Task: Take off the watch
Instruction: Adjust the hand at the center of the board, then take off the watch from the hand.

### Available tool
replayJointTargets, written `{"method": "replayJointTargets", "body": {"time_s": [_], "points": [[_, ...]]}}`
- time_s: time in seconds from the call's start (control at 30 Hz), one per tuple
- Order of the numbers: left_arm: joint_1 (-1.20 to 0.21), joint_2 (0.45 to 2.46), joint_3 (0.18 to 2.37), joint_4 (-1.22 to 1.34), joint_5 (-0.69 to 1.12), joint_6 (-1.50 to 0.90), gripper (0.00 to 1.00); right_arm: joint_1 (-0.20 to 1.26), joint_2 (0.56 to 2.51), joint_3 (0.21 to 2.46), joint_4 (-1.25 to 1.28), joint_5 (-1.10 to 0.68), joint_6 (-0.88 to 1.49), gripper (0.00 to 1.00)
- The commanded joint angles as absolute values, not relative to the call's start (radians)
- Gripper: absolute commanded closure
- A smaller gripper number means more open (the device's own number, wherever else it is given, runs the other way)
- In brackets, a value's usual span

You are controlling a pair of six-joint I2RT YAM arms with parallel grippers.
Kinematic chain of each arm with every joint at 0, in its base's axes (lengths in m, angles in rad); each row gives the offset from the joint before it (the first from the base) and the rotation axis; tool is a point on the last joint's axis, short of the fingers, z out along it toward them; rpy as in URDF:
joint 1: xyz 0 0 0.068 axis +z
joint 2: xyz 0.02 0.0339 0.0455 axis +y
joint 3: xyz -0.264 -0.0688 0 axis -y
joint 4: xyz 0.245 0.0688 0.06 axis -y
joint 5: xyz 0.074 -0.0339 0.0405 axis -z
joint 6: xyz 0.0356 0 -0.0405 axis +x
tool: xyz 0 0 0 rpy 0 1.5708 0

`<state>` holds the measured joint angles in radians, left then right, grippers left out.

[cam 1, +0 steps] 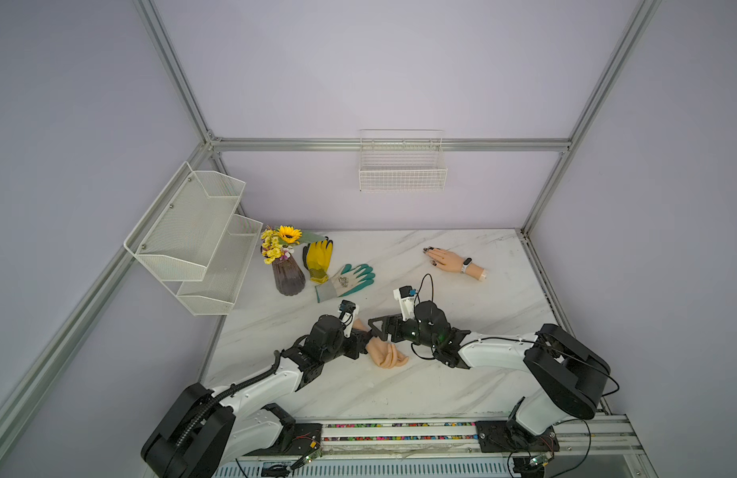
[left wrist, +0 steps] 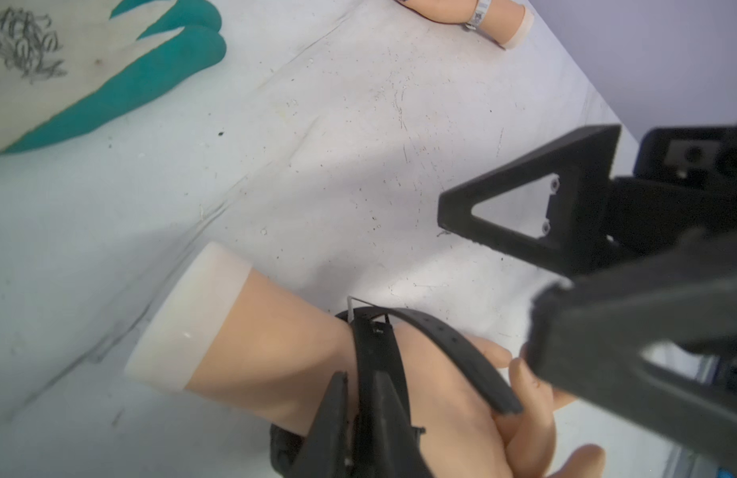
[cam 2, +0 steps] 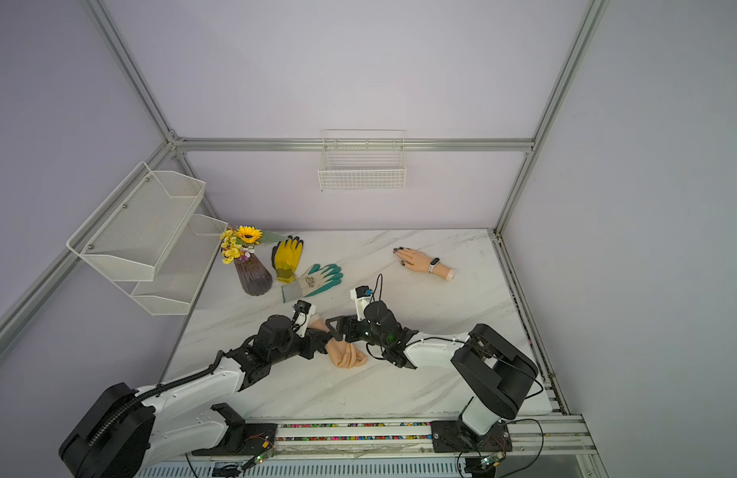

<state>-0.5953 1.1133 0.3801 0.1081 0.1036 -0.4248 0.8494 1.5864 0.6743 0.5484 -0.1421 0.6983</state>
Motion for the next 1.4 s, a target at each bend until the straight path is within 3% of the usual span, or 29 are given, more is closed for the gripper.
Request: {"method": "replayJointTargets", "body": {"time_s": [0.0,0.07,0.37,0.63,0.77,0.97,1.17,1.37], "points": [[-0.619,1.051,0.316,-0.042,-0.016,-0.547,0.72,0.909,1.524,0.634,0.576,0.004,0.786,0.16],[-0.632,1.004,0.280,-0.044,-0.037,-0.576,0.63,0.955,1.505,0.609,0.584,0.056,0.812,0.16],[-0.693,0.778,0.313,-0.277,-0.094,-0.599,0.59,1.005,1.392,0.597,0.517,0.144,0.818,0.12],[-0.724,0.639,0.507,-0.457,-0.105,-0.581,0.39,1.003,1.390,0.660,0.360,0.181,0.785,0.12],[-0.755,0.850,0.729,-0.594,-0.068,-0.522,0.37,0.979,1.414,0.645,0.384,0.131,0.794,0.11],[-0.873,1.174,1.008,-0.837,-0.185,-0.433,0.38,0.907,1.429,0.575,0.421,0.060,0.830,0.11],[-0.882,1.384,1.140,-1.001,-0.285,-0.379,0.39,0.847,1.428,0.495,0.461,-0.012,0.866,0.12],[-0.882,1.507,1.155,-1.002,-0.280,-0.293,0.38,0.846,1.470,0.515,0.455,-0.038,0.825,0.13]]}}
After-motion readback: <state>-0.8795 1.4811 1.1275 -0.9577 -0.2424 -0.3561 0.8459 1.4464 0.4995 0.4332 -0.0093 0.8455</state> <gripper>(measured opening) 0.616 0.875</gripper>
